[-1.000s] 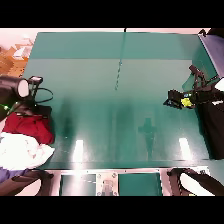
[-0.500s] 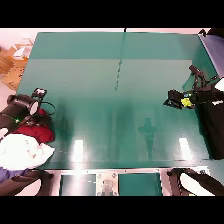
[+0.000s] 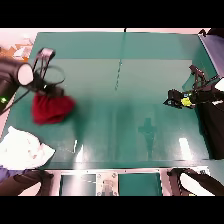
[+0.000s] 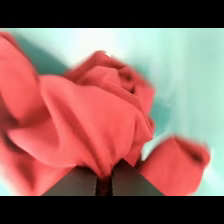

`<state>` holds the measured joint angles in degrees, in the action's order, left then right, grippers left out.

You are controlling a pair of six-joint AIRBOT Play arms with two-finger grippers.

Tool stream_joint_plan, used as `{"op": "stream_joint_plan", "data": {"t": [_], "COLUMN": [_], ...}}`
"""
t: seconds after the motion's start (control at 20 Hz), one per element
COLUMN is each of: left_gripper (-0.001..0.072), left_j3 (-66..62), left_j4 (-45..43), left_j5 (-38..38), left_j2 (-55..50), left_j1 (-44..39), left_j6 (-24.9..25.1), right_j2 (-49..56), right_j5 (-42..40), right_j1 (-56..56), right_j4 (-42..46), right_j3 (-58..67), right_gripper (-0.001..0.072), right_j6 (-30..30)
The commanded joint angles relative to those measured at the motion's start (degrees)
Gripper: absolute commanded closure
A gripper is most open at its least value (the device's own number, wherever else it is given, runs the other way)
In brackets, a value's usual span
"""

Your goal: Fold the shirts.

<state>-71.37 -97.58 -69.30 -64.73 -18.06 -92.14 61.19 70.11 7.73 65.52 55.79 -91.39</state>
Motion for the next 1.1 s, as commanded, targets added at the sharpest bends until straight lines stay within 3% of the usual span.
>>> {"op": "stream_joint_plan", "data": {"t": [0.0,0.2,0.25,0.3,0.35,0.4,0.7,0.85,1.05], "left_gripper": [0.0687,0.0684,0.0665,0.0370,0.0115,0.0079,0.0079,0.0079,0.0079], "left_j3": [-9.18,-9.16,-9.16,-9.16,-9.16,-9.18,-12.28,-7.56,6.29], "left_j4": [8.24,13.84,15.50,18.03,20.94,21.18,19.67,21.75,37.13], "left_j5": [7.78,17.18,17.70,17.42,16.15,14.27,-4.87,-1.49,8.33], "left_j2": [-0.04,-5.42,-7.76,-10.12,-12.24,-13.33,-13.51,-13.55,-13.62], "left_j1": [-10.12,-18.71,-19.69,-20.22,-20.17,-19.76,-6.82,-0.96,1.31], "left_j6": [1.18,1.22,1.25,1.99,2.62,2.89,4.13,3.45,6.27], "right_j2": [-0.02,-0.02,-0.02,-0.02,-0.02,-0.04,2.19,8.20,18.88], "right_j5": [-0.28,-0.28,-0.28,-0.28,-0.22,0.00,0.37,0.35,-0.79], "right_j1": [0.00,0.85,1.11,1.42,1.66,2.38,10.23,12.39,9.62], "right_j4": [-0.02,0.00,0.04,0.04,0.09,0.07,-0.04,-3.45,-16.00], "right_j3": [0.57,3.32,3.85,4.04,4.04,4.04,4.02,4.02,3.93], "right_gripper": [0.0695,0.0692,0.0601,0.0454,0.0390,0.0386,0.0389,0.0390,0.0375], "right_j6": [0.00,-0.02,-0.02,0.02,0.02,0.02,0.83,4.48,12.98]}}
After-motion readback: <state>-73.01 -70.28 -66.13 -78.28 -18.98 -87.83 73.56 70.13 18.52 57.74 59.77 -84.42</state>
